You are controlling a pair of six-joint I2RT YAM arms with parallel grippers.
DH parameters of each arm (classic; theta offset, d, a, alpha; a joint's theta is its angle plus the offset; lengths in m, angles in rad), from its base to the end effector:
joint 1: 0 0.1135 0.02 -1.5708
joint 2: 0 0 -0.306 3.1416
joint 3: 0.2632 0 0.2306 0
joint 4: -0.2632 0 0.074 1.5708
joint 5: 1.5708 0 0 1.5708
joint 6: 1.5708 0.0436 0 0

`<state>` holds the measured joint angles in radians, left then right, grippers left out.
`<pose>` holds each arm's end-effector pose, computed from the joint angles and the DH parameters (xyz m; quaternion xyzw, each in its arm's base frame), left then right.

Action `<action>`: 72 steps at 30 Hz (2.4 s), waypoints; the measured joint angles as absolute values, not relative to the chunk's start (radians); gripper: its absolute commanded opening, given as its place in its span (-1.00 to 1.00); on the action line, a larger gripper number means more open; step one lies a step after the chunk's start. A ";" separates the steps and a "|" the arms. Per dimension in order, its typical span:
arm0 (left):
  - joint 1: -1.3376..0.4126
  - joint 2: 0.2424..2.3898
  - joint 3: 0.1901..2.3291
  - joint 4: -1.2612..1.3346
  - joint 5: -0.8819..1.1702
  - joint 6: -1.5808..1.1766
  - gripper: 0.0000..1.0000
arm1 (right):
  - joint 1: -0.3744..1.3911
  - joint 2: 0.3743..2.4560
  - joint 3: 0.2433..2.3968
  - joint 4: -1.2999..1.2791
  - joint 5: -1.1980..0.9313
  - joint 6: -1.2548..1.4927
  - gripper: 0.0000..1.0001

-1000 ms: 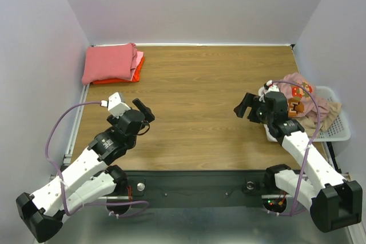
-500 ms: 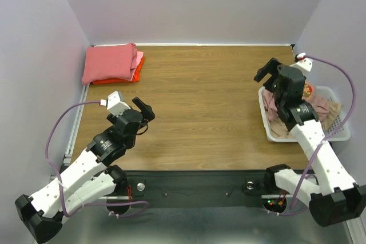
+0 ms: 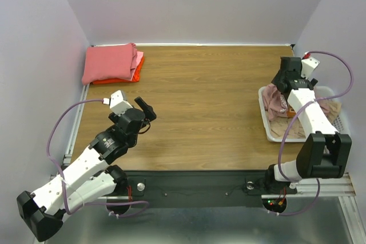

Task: Fold and stack the t-shirts
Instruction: Grab the tshirt from the pile, then move the tshirt to the center of the board, then flatten the tshirt out

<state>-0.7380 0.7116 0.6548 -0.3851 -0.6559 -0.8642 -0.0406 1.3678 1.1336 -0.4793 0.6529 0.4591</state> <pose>0.1008 -0.0557 0.3142 -0.2224 0.7874 -0.1743 0.5479 0.2696 -0.0375 0.3488 0.3422 0.8018 -0.2035 0.4457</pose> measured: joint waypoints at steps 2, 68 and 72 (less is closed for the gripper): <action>-0.738 0.712 0.655 -0.385 -0.657 -0.860 0.97 | -0.049 1.399 1.135 -0.498 0.659 0.459 0.85; -0.738 0.704 0.679 -0.640 -0.685 -1.149 0.97 | 0.345 1.482 1.282 -0.414 0.102 0.298 1.00; -0.735 0.752 0.648 -0.643 -0.631 -1.202 0.97 | 0.411 1.399 1.190 -0.353 0.065 0.311 1.00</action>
<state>-0.7353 0.7525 0.6476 -0.6430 -0.6312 -1.2022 0.4110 1.3991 1.1904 -0.3534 0.0647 0.3111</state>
